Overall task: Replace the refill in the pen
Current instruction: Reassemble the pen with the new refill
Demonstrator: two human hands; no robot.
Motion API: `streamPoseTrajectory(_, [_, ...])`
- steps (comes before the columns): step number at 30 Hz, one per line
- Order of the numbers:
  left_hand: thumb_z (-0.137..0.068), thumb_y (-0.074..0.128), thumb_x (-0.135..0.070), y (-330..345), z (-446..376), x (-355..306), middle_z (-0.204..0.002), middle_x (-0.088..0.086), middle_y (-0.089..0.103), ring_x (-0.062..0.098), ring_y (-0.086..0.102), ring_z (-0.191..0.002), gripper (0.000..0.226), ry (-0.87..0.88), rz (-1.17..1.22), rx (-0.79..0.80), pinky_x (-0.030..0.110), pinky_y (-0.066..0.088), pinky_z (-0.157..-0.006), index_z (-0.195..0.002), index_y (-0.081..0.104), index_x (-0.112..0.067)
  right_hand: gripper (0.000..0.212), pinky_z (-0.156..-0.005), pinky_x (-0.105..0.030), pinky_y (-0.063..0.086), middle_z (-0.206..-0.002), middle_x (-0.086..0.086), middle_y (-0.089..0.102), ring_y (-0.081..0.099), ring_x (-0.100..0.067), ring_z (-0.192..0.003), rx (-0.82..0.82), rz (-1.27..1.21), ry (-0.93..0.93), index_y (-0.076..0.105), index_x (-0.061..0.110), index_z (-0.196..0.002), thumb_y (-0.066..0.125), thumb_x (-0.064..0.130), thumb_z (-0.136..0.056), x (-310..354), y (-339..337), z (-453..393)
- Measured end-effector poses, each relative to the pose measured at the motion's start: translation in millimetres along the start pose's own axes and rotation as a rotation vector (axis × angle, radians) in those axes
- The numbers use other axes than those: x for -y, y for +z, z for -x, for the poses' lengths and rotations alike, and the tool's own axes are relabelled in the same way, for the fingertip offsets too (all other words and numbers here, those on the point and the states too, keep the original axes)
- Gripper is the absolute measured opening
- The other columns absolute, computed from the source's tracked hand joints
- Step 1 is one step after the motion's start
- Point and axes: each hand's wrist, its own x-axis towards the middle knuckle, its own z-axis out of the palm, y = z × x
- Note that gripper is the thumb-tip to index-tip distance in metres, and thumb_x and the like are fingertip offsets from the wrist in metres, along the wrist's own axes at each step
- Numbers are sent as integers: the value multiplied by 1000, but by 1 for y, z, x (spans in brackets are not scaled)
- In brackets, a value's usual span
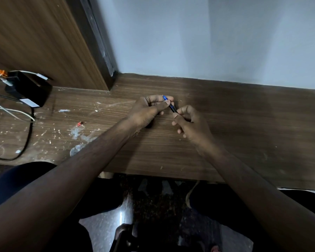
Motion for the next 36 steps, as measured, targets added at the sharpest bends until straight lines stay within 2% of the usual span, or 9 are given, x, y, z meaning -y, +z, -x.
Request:
streamPoseTrajectory(3, [-104,67,-9,1,0,0,-59,-21,72,-11,61,-53,28,6,-19,15,3,41,-49,-129,73,0,29,-48,-11,43,-87,9,76,60,6,-53,7,-44,20,72,25,-114,47,40,-112,1,3,1])
streamPoseTrajectory(8, [-104,66,-10,1,1,-1,-55,-21,69,-8,54,-43,29,1,-33,5,3,38,-47,-130,73,1,14,-47,-16,46,-91,3,78,62,3,-53,-36,5,-38,64,24,-110,69,34,-101,1,2,1])
streamPoseTrajectory(13, [-105,64,-9,2,2,-3,-53,-23,68,-11,57,-44,28,1,-35,10,2,38,-46,-130,72,1,27,-51,-19,45,-88,6,77,60,0,-54,-30,-4,22,72,23,-111,51,41,-109,3,2,2])
streamPoseTrajectory(16, [-105,66,-11,3,2,-2,-56,-23,70,-11,59,-49,26,9,-28,8,3,40,-48,-127,74,0,25,-53,-17,48,-91,5,78,63,0,-55,-42,-7,0,69,23,-115,65,43,-102,6,2,3])
streamPoseTrajectory(19, [-105,67,-22,5,1,-1,-57,-22,70,-9,57,-48,28,-6,6,-36,4,39,-48,-123,78,-4,21,-54,-15,48,-91,1,79,64,-3,-56,-61,27,-45,65,13,-113,73,27,-99,6,4,5])
streamPoseTrajectory(27, [-109,60,-21,4,2,1,-111,8,79,-13,67,-69,31,36,72,-28,5,45,-61,-125,75,1,21,-55,-12,46,-91,2,80,64,-7,-61,13,75,-100,70,17,-117,56,31,-109,6,5,9])
streamPoseTrajectory(30, [-109,59,-19,4,2,1,-112,9,79,-12,69,-70,32,56,80,-10,5,46,-62,-127,73,4,23,-55,-16,44,-84,1,72,55,-4,-59,66,-4,-70,70,12,-114,52,27,-111,5,4,8])
streamPoseTrajectory(33, [-109,58,-18,2,2,1,-103,-7,83,-11,69,-68,31,58,83,7,5,47,-61,-126,73,4,25,-49,-16,37,-77,0,60,46,-4,-55,220,-251,34,68,8,-110,49,25,-113,4,3,6])
streamPoseTrajectory(36, [-108,61,-24,-6,3,-3,-96,-14,85,-11,69,-68,26,2,124,69,8,47,-58,-120,78,-9,25,-46,-16,34,-77,0,60,46,-4,-51,398,-522,201,69,11,-109,53,29,-111,5,-2,3])
